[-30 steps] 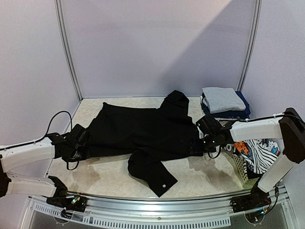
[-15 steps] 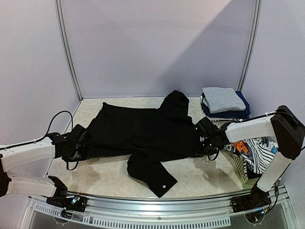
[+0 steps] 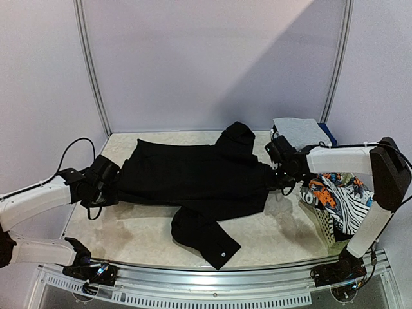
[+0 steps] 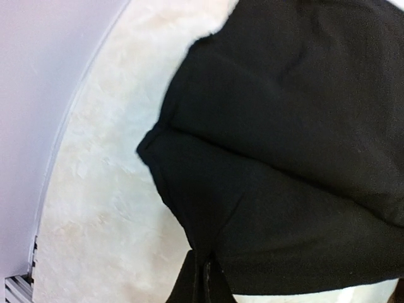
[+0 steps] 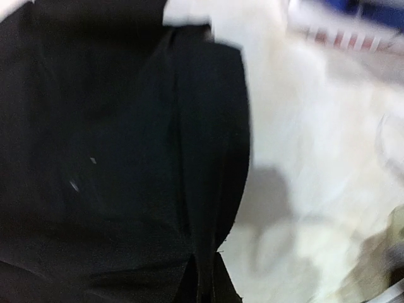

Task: Fold and stack the mixed laundry pile
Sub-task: Pick up the crumpled shirt from the center of the board.

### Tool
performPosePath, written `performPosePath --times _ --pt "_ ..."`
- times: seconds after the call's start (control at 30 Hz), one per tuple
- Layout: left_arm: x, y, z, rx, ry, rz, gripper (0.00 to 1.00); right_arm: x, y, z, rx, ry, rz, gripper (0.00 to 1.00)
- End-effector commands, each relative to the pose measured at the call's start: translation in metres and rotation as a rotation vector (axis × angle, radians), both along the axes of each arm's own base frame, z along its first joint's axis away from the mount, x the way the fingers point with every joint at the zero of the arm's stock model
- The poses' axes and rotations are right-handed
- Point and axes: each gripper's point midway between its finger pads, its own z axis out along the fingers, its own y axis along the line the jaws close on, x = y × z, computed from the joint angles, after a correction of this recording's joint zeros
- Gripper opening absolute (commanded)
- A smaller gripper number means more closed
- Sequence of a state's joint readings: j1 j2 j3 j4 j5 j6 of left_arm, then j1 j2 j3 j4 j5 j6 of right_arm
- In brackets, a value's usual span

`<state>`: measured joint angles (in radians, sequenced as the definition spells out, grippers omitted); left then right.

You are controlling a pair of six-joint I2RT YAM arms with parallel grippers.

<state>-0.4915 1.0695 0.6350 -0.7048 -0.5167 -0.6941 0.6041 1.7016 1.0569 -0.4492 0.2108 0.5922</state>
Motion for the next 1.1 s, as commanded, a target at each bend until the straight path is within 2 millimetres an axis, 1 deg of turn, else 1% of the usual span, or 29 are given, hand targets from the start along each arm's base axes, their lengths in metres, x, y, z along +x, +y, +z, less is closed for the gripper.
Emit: performPosePath --times 0.0,0.03,0.07,0.13,0.17,0.2,0.23,0.27,0.3,0.4,0.5,0.53,0.6,0.63,0.67,0.7,0.73,0.77,0.8,0.87,0.93,0.97,1.0,1.07 --pt "0.003 0.018 0.018 0.039 -0.006 0.018 0.00 0.036 -0.026 0.026 -0.070 -0.022 -0.044 0.00" --pt "0.005 0.018 0.016 0.030 -0.002 0.021 0.00 0.044 -0.029 0.031 -0.069 -0.023 -0.045 0.00" --pt "0.006 0.019 0.014 0.025 0.006 0.026 0.00 0.052 -0.031 0.030 -0.070 -0.013 -0.051 0.00" --pt "0.008 0.022 0.008 0.019 0.026 0.034 0.00 0.071 -0.030 0.038 -0.059 -0.023 -0.054 0.00" --pt "0.010 0.022 0.005 0.015 0.031 0.035 0.00 0.074 -0.030 0.035 -0.063 -0.008 -0.049 0.00" --pt "0.011 0.022 0.003 0.011 0.035 0.034 0.00 0.083 -0.026 0.031 -0.068 0.003 -0.041 0.02" --pt "0.012 0.021 0.001 0.007 0.041 0.031 0.00 0.087 -0.023 0.024 -0.073 0.021 -0.034 0.05" --pt "0.013 0.019 -0.002 0.001 0.045 0.027 0.00 0.090 -0.019 0.020 -0.074 0.034 -0.019 0.09" --pt "0.014 0.017 -0.005 -0.006 0.052 0.021 0.00 0.092 -0.017 0.009 -0.078 0.059 -0.013 0.14" --pt "0.019 0.010 -0.014 -0.034 0.054 0.003 0.00 0.093 -0.012 -0.003 -0.070 0.084 0.000 0.31" --pt "0.023 0.008 -0.023 -0.031 0.070 -0.007 0.00 0.090 -0.013 0.001 -0.072 0.087 0.008 0.47" --pt "0.025 0.008 -0.025 -0.028 0.072 -0.009 0.00 0.087 -0.012 0.009 -0.066 0.077 0.014 0.50" --pt "0.028 0.008 -0.029 -0.024 0.077 -0.011 0.00 0.075 -0.010 0.021 -0.072 0.056 0.033 0.57" --pt "0.029 0.008 -0.031 -0.025 0.080 -0.013 0.00 0.067 -0.008 0.034 -0.072 0.031 0.044 0.60" --pt "0.031 0.007 -0.033 -0.026 0.080 -0.016 0.00 0.057 -0.004 0.040 -0.080 0.021 0.060 0.64" --pt "0.031 0.007 -0.035 -0.030 0.082 -0.017 0.00 0.047 -0.001 0.050 -0.086 0.001 0.075 0.69" --pt "0.031 0.006 -0.036 -0.035 0.081 -0.020 0.00 0.034 0.005 0.053 -0.090 -0.004 0.099 0.73" --pt "0.032 0.005 -0.036 -0.040 0.078 -0.023 0.00 0.021 0.011 0.063 -0.077 -0.022 0.127 0.77" --pt "0.032 0.004 -0.036 -0.046 0.075 -0.027 0.00 0.006 0.023 0.063 -0.063 -0.021 0.170 0.81" --pt "0.032 0.004 -0.036 -0.051 0.068 -0.031 0.00 -0.026 0.045 0.067 0.001 -0.006 0.264 0.85" --pt "0.032 0.003 -0.036 -0.056 0.062 -0.036 0.00 -0.056 0.063 0.059 0.048 0.030 0.342 0.86" --pt "0.030 0.003 -0.037 -0.060 0.062 -0.036 0.00 -0.073 0.069 0.048 0.064 0.063 0.369 0.86" --pt "0.030 0.003 -0.037 -0.066 0.057 -0.037 0.00 -0.086 0.076 0.045 0.092 0.078 0.397 0.86" --pt "0.029 0.002 -0.036 -0.072 0.046 -0.040 0.00 -0.119 0.092 0.033 0.146 0.144 0.462 0.86"
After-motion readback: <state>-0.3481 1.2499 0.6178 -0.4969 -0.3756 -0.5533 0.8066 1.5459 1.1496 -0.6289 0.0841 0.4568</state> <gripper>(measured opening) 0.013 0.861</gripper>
